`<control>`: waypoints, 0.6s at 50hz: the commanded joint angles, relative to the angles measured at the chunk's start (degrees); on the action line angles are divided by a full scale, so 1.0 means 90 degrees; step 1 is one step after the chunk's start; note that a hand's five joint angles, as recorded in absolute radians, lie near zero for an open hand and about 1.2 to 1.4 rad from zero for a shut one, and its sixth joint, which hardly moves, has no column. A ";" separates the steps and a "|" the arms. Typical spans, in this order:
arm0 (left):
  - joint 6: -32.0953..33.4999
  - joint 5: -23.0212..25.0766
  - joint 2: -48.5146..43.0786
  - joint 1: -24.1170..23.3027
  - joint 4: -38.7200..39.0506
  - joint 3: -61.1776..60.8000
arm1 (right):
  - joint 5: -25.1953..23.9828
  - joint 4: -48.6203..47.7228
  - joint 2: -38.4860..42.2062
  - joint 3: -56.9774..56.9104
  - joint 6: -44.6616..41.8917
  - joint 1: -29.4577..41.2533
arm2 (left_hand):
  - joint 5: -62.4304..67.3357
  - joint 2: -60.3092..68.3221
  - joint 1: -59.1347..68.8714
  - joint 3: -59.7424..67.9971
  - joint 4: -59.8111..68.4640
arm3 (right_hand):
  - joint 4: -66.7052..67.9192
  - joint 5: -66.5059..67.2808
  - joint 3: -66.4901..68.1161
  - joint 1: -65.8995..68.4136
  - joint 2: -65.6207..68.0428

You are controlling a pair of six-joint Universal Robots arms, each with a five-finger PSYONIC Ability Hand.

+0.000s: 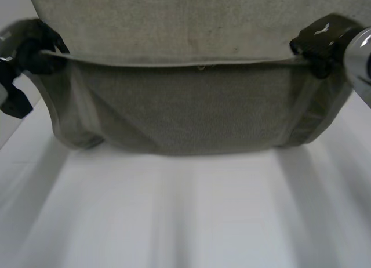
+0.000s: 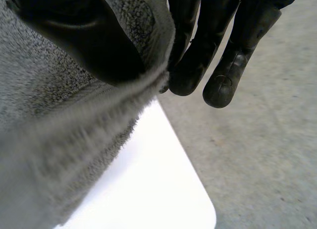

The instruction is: Fold the towel.

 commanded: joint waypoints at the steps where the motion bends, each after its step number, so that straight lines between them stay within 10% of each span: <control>1: 0.1096 -0.0227 -0.1726 -0.0399 -0.0205 0.1197 | 0.0082 -0.0583 0.0830 -0.0344 -0.0593 0.0262 | 0.0604 0.0222 0.0806 0.0282 0.0128 | 0.0401 0.0340 0.0447 0.0449 0.0475; 16: 0.1558 -0.1995 -0.3273 -0.0968 -0.0303 0.5693 | 0.0698 -0.4605 0.2002 -0.2912 -0.0652 0.0779 | 0.0714 0.0331 0.0915 0.0392 0.0238 | 0.0401 0.0340 0.0447 0.0449 0.0475; 30: 0.1577 -0.1548 -0.3127 -0.1007 -0.0284 0.3999 | 0.0522 -0.2753 0.2021 -0.1334 -0.0603 0.0682 | 0.0714 0.0331 0.0915 0.0392 0.0238 | 0.0401 0.0340 0.0447 0.0449 0.0475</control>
